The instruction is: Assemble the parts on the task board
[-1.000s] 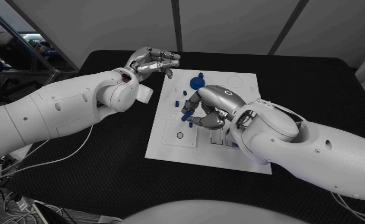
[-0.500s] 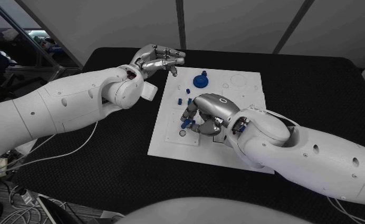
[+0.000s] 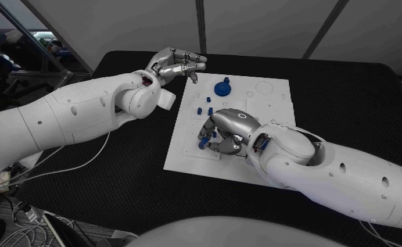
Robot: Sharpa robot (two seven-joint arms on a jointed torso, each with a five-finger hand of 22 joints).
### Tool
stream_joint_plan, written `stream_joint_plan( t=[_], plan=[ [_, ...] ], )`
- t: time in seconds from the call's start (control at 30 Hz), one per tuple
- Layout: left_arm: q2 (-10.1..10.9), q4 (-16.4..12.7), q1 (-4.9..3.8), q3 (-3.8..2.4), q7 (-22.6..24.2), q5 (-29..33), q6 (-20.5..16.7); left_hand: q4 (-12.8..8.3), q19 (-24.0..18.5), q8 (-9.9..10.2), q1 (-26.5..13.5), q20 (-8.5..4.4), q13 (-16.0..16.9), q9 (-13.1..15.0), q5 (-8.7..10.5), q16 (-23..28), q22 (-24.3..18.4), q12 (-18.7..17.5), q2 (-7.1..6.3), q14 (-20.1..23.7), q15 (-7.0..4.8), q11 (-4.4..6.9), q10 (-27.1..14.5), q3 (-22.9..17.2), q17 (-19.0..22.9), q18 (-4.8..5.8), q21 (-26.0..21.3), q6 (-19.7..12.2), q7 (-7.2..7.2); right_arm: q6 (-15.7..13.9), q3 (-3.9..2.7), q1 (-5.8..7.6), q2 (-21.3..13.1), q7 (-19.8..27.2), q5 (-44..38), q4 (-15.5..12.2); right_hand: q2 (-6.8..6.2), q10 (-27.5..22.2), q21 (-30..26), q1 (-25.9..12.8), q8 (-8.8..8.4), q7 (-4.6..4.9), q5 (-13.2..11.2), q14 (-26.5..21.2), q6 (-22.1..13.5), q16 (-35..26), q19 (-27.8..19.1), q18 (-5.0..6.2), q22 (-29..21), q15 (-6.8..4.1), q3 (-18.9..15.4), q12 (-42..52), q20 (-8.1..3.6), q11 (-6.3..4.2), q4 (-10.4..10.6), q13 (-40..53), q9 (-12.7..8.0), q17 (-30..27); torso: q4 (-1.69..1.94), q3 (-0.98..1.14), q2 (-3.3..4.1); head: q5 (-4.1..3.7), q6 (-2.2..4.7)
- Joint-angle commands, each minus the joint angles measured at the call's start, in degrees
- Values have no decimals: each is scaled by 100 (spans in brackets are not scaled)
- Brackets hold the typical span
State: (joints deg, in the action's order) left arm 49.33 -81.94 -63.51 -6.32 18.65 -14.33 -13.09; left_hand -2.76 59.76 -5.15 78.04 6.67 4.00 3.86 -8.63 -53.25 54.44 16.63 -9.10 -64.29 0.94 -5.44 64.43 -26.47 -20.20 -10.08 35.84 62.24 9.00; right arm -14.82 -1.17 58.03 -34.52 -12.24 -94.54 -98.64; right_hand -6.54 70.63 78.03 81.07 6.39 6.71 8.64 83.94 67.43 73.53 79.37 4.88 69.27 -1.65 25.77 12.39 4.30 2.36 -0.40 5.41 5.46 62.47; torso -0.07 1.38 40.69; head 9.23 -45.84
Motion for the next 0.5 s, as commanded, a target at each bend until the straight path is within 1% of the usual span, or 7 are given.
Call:
stream_joint_plan(
  t=[0.03, 0.2, 0.4, 0.5],
  plan=[
    [-8, 1, -7, -4, 18, 13, 68, 12, -25, 39, -34, 27, -4, -4, -26, 25, -5, 33, 24, -4, 19, 5, -32, -16, 5, -37, -36, 4, 24, 164, 10, 4, 14, 65, -61, 24, 31, 30, 24, 4, 35, 0, 17, 137, 53, 24, 19, -41, -1, -24, 31, -5, -8, 23, -19, 6, 31, 1, 6, 2, -5, 22, -19],
    [-4, -1, -7, -4, 17, 13, 70, 12, -25, 39, -34, 27, -4, -4, -26, 25, -5, 33, 24, -4, 19, 5, -32, -16, 5, -37, -36, 4, 24, 250, 26, 2, 19, 47, -101, 70, 31, 30, 24, 4, 35, 0, 17, 137, 53, 24, 19, -41, -1, -24, 31, -5, -8, 23, -19, 6, 31, 1, 5, -6, -6, 32, -25],
    [-1, -2, -7, -4, 16, 13, 71, 12, -25, 39, -34, 27, -4, -4, -26, 25, -5, 33, 24, -4, 19, 5, -32, -16, 5, -37, -36, 4, 24, 292, 35, 1, 26, -1, -189, 101, 34, 32, 26, 0, 35, 1, 18, 137, 55, 25, 20, -41, 1, -24, 30, -8, -8, 25, -17, 7, 32, 3, 0, 1, 0, 44, -25],
    [0, -1, -7, -4, 15, 13, 72, 16, -24, 38, -41, 28, -4, -4, -26, 26, -7, 35, 27, -5, 19, 5, -34, -14, 7, -37, -39, 6, 24, 272, 37, 1, 26, -71, -294, 117, 35, 33, 24, -3, 36, 1, 18, 137, 56, 24, 18, -41, -1, -23, 28, -9, -8, 25, -16, 8, 33, 1, -5, 0, -3, 41, -21]
  ],
)
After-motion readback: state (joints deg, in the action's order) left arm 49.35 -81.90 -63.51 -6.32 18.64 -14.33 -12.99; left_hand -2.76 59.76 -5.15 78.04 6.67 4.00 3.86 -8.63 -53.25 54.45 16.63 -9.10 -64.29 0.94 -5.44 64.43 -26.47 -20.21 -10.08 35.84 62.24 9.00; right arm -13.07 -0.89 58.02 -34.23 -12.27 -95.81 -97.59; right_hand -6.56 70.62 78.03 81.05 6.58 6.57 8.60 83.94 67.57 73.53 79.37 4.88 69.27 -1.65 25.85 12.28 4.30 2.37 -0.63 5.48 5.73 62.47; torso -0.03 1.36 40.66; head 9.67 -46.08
